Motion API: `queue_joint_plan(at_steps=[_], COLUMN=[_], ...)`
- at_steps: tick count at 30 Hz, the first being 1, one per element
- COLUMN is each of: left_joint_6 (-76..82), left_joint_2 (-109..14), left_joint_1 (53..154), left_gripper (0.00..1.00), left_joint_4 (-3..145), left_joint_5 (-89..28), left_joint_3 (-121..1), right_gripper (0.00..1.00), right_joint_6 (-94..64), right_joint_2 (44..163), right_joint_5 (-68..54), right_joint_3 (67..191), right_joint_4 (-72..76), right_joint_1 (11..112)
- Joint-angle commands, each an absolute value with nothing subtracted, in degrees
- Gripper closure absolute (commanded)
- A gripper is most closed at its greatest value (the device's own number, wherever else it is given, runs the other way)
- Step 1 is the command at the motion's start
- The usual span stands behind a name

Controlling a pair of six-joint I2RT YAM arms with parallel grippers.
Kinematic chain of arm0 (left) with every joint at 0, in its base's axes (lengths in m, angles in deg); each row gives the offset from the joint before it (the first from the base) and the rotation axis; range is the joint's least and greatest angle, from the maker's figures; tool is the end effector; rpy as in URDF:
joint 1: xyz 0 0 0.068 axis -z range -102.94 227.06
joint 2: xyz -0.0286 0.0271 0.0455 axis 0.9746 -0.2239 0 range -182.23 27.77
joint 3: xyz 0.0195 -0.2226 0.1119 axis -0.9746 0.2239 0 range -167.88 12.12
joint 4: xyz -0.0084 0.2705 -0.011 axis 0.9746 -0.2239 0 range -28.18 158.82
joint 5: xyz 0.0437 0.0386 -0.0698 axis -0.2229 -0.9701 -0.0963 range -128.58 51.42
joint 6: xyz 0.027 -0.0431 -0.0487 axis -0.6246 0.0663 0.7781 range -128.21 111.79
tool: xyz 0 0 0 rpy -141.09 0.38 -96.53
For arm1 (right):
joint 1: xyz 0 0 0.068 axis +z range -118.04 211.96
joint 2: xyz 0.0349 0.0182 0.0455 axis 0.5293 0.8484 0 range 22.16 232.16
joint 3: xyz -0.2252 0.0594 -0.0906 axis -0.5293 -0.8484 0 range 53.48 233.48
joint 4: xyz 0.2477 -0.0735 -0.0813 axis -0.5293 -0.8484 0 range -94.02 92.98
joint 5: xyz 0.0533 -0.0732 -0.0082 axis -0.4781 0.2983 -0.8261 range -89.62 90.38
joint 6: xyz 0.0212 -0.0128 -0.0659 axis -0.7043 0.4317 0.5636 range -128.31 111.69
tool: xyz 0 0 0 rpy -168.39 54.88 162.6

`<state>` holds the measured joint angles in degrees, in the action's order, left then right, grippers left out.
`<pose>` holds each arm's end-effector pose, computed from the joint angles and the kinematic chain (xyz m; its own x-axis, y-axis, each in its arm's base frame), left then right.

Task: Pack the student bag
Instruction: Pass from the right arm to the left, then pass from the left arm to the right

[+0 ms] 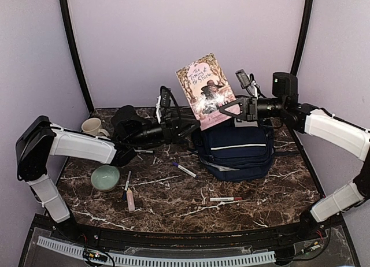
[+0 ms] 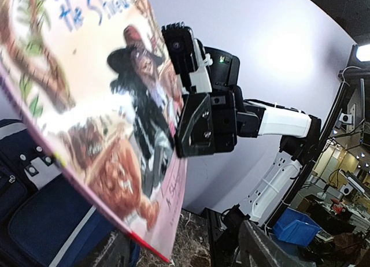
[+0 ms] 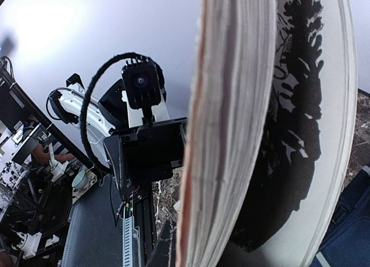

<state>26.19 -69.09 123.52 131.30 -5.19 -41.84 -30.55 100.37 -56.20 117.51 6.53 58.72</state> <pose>0.2465 -0.3057 0.2633 -0.3533 -0.3130 -0.8816 0.9245 0.0273 -0.3802 0.2791 0.1945 0.3249 -0.5235 -0.0305 -0.8515 -0.8452 0.1448 0.5144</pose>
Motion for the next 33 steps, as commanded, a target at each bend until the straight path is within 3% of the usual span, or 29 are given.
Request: queue_joint_plan(at_steps=[1,6,15,20,23,24,31,33], left_joint_6=[27.19,28.91,32.2,31.64,30.28,29.78,29.18,29.62], left_joint_2=[-70.63,-74.57,-77.3,-76.98,-75.97,-75.51,-73.16,-72.97], left_joint_1=[124.85,125.38,125.58,125.58,125.54,125.5,124.93,124.79], left_gripper=[0.34,0.41,0.7,0.87,0.93,0.95,1.0,1.0], left_joint_4=[138.0,138.22,144.44,143.57,141.18,140.43,138.48,138.35], left_joint_5=[-3.93,-4.96,-5.78,-4.97,-4.85,-4.82,-3.65,-2.4], left_joint_3=[-47.03,-52.25,-53.3,-53.3,-52.78,-52.44,-50.09,-49.76], right_gripper=[1.0,1.0,1.0,0.74,0.43,0.37,0.27,0.17], right_joint_6=[-28.96,-30.69,-26.27,-16.9,-4.11,-0.54,10.4,9.62], right_joint_2=[98.81,98.28,96.17,96.18,94.9,94.29,88.92,87.92], right_joint_5=[-56.98,-58.11,-54.35,-55.34,-51.64,-49.94,-50.3,-49.97], right_joint_3=[115.9,113.34,111.16,113.5,118.62,120.13,123.75,123.15], right_joint_4=[8.51,11.85,7.85,-1.84,-14.64,-18.12,-31.16,-31.54], right_joint_1=[58.28,58.28,57.99,57.82,57.5,57.19,52.51,51.13])
